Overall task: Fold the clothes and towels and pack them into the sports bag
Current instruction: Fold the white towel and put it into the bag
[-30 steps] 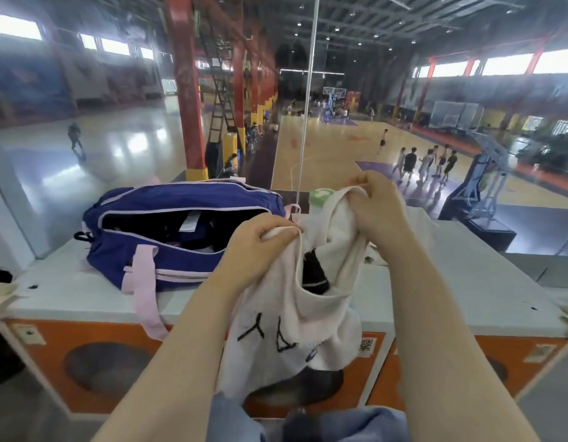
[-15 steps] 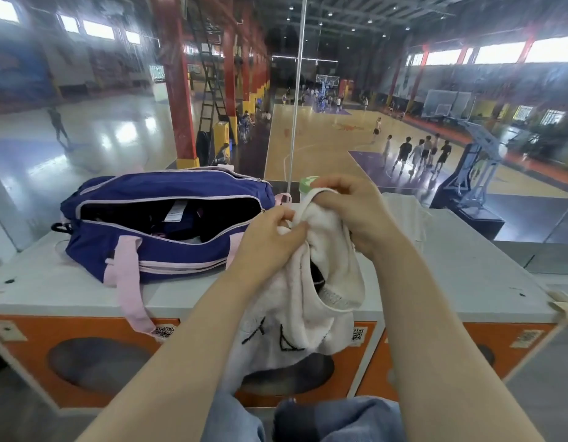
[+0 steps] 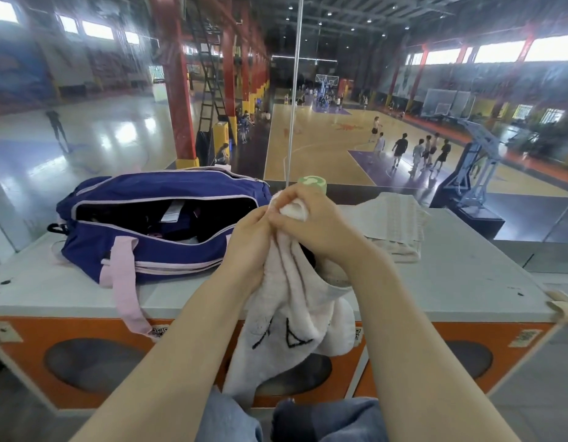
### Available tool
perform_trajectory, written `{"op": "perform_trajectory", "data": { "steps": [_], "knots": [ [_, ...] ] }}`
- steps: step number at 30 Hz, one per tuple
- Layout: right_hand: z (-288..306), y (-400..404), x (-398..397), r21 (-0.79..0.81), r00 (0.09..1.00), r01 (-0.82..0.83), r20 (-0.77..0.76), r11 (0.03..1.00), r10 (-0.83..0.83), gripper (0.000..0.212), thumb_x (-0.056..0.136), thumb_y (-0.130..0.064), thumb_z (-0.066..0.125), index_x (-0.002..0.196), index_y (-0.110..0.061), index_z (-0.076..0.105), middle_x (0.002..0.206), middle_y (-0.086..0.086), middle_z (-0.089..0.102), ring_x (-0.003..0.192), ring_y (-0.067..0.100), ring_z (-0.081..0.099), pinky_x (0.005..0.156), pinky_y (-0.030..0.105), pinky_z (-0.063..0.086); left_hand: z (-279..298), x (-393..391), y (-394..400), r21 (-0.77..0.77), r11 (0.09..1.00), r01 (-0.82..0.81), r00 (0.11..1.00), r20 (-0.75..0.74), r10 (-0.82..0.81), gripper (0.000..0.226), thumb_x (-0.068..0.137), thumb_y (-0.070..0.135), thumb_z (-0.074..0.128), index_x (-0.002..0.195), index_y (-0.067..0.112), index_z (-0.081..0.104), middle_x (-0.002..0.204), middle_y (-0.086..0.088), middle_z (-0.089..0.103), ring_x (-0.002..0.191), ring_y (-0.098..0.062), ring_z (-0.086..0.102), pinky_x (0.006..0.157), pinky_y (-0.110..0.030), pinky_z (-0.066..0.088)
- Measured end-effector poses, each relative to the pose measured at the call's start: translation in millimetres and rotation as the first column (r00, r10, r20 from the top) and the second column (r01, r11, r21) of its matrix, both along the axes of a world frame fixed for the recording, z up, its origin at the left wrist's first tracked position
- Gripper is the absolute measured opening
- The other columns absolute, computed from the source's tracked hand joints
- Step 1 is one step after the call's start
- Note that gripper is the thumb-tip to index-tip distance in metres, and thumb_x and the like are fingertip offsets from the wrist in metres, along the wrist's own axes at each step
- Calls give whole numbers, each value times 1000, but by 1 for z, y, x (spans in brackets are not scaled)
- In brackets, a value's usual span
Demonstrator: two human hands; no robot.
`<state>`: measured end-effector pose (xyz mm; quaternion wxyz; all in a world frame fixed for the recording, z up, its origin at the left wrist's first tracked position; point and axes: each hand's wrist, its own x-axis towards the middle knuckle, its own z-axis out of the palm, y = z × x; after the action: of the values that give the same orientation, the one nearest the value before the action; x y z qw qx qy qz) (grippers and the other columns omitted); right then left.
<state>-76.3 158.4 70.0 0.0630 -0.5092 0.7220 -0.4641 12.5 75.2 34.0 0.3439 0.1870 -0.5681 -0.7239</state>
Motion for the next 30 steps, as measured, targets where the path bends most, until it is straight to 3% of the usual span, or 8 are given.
{"op": "perform_trajectory", "data": {
  "steps": [5,8,10,13,17,19,24,30],
  "knots": [
    [2,13,-13,180,982,-130,157,975,102,74,73,-22,83,132,-27,38,115,-14,52,107,10,57,92,34,52,3,0,0,10,1000,-28,998,-65,28,27,101,20,46,95,13,71,92,-8,72,85,-20,67,75,-34,52],
    [3,17,-14,182,989,-81,134,980,57,41,77,-8,75,116,-10,63,106,3,70,95,16,66,87,37,55,6,1,4,-113,994,-12,997,-78,3,28,103,21,43,101,18,70,99,-4,73,93,-18,67,82,-34,54],
    [2,20,-16,98,990,1,142,995,-15,23,78,2,66,101,0,69,89,7,67,82,15,61,76,35,52,8,3,3,-143,989,-42,997,-66,33,29,102,23,41,107,22,69,103,-2,73,99,-17,66,86,-34,54],
    [2,24,-23,-16,954,54,296,998,-47,21,75,3,60,95,4,68,82,7,63,77,14,57,68,33,47,3,6,-6,-193,979,-65,994,77,82,30,97,32,42,105,31,71,103,2,71,100,-15,63,83,-32,49],
    [-1,28,-32,-142,890,157,450,977,-78,13,72,-1,62,84,0,66,78,11,58,76,19,55,68,36,44,-9,16,-15,-420,892,166,934,356,-7,31,95,22,38,97,15,68,95,-1,64,93,-20,57,84,-42,47],
    [1,32,-38,-199,830,239,550,950,-94,14,71,-3,64,84,-6,68,79,13,63,77,23,60,70,42,51,-13,22,-19,-437,859,268,912,403,-79,27,93,12,40,95,13,67,98,0,66,95,-21,58,87,-36,48],
    [7,42,-46,-251,788,293,610,923,-84,21,63,-13,69,84,-10,71,80,12,69,79,28,67,77,48,54,-15,23,-12,-339,890,306,930,307,-203,23,94,37,54,113,30,66,116,10,66,114,-13,58,102,-38,45],
    [18,45,-31,-342,862,136,503,930,60,20,79,8,68,97,1,68,94,20,71,91,29,70,81,43,57,-2,20,-2,-424,894,148,987,118,-107,15,96,25,57,106,23,67,93,13,66,86,-1,62,72,-16,47]
  ]
}}
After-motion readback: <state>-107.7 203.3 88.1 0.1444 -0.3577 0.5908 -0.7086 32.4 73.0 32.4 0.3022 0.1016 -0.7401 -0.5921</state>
